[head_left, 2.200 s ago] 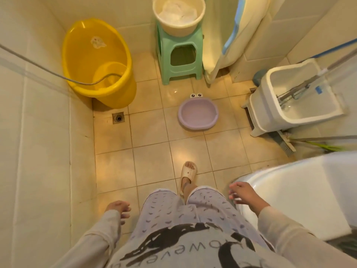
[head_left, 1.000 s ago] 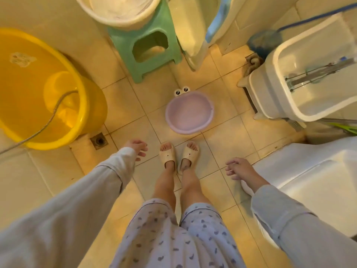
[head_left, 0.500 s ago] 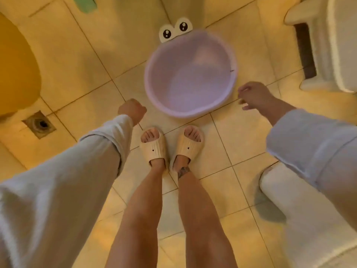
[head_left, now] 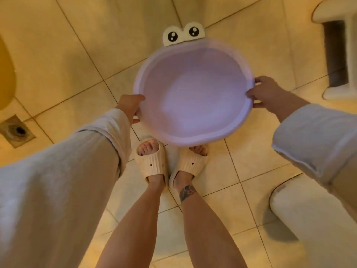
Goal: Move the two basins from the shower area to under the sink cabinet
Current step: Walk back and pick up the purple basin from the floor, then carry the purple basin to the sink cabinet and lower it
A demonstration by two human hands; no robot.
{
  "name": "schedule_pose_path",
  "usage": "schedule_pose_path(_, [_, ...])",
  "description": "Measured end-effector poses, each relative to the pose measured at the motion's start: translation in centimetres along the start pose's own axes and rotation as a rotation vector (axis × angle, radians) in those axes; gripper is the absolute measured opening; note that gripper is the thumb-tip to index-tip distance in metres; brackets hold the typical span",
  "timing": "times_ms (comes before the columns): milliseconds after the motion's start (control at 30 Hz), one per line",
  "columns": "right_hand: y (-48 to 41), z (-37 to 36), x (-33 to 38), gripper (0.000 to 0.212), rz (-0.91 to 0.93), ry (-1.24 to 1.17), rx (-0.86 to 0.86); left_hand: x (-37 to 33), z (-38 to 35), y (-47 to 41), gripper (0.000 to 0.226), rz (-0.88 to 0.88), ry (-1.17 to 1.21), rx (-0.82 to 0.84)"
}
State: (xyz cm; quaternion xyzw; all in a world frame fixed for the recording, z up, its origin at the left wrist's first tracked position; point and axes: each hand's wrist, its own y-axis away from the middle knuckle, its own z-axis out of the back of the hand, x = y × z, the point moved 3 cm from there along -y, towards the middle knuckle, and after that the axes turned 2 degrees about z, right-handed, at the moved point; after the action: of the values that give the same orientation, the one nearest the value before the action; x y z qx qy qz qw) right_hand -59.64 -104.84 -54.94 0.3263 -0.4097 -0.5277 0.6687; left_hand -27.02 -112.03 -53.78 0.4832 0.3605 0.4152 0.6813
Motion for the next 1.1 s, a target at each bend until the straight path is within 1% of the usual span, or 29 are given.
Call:
schedule_pose_path(33, [2.1,0.1,-0.7,0.054,-0.03,-0.03,0.028,0.4,1.0,1.4,0.039,0.008,0.003,-0.011])
schedule_pose_path(133, [9.4,1.1,-2.1,0.054,-0.109,-0.131,0.079,1.4,4.4,6.8,0.02,0.038,0.034,-0.022])
schedule_pose_path(167, [12.0,1.6,-2.3,0.053,-0.127,-0.162,0.085,1.6,5.5,8.8,0.018,0.039,0.046,-0.019])
schedule_pose_path(300, [22.7,4.0,-1.7,0.049,-0.158,-0.295,0.087,1.6,10.1,17.4,0.029,0.0,0.079,-0.025])
schedule_pose_path(467, [35.2,8.4,1.3,0.046,-0.115,-0.418,0.097,-0.2,15.4,29.2,0.045,-0.074,0.14,-0.115])
schedule_pose_path(633, [44.8,13.2,3.1,0.045,-0.022,-0.447,0.078,-1.9,18.3,39.4,0.043,-0.212,0.155,-0.151])
schedule_pose_path(700, [47.8,15.0,2.9,0.045,0.008,-0.468,0.06,-2.0,18.7,42.9,0.044,-0.239,0.143,-0.136])
schedule_pose_path(833, [51.6,18.1,1.0,0.046,0.055,-0.522,0.028,-2.1,18.3,48.2,0.041,-0.286,0.115,-0.042])
schedule_pose_path(967, [54.0,20.0,-1.9,0.045,0.075,-0.605,-0.001,-2.9,17.0,51.0,0.032,-0.357,0.05,0.06])
schedule_pose_path(1100, [55.7,20.2,-5.4,0.043,0.071,-0.741,-0.038,-4.1,15.1,52.4,0.024,-0.412,-0.06,0.098])
